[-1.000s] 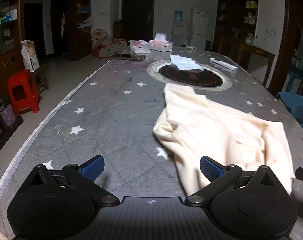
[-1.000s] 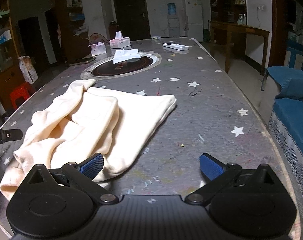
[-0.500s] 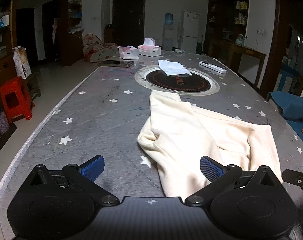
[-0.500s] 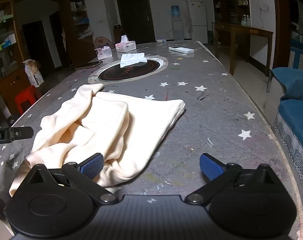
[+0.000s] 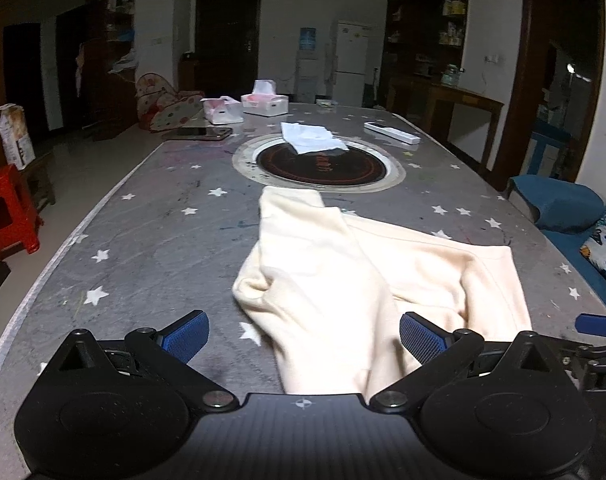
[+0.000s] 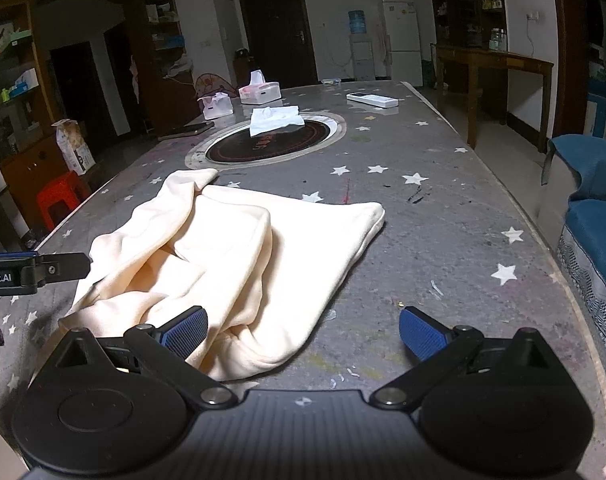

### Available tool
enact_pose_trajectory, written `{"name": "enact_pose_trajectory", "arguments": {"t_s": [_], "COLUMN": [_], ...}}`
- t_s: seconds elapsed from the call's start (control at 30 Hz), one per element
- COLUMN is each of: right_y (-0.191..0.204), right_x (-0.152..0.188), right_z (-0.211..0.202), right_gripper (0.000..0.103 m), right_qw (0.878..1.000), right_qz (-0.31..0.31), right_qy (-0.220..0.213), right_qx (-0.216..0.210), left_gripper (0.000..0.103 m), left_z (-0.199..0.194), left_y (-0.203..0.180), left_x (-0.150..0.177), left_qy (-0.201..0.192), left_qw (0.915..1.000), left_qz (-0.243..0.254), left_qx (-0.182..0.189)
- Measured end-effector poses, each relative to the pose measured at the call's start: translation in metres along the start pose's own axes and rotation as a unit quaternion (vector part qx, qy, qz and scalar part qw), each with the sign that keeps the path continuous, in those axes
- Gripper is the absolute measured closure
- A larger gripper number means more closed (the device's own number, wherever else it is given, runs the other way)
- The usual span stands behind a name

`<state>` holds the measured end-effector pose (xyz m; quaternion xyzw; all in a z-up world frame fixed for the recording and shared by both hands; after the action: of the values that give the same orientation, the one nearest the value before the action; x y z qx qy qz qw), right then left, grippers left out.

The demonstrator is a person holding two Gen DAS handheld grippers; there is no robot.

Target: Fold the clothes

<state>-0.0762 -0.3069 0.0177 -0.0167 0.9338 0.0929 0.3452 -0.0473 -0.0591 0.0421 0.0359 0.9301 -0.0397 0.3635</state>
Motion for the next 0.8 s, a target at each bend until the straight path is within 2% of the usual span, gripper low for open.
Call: {"name": "enact_pose_trajectory", "arguments": {"t_s": [0.33,0.8], "right_y": [0.018,0.043], "right_x": [0.004,0.017], "right_z": [-0.001,-0.014], "right_gripper": [0.0,0.0], "right_qw": [0.999,0.997], "right_qz": [-0.034,-0.072], "right_qy": [0.009,0.014], "right_qx": [-0.008,-0.021], "left_gripper": [0.0,0.0], "left_z": [-0.001,-0.013], "left_y": [-0.005,-0.007], "left_x": [0.004,0.016], "left_qy": [0.022,0.027], "left_qw": [0.9996,0.9993], "left_qz": [-0.005,-0.005], "left_qx": [-0.019,-0.025]}}
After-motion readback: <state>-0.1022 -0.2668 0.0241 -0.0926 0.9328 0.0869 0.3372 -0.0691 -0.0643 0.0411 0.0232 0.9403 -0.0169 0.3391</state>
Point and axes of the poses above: each gripper's, at about its wrist camera, not at the fingertips, and z roughly the way its jaws point, y to its left, x to its underside, the point moved 1 cm from there along z, roughly the way its jaws point, and after that the axes turned 10 degrees about y, right-handed, at the moved point
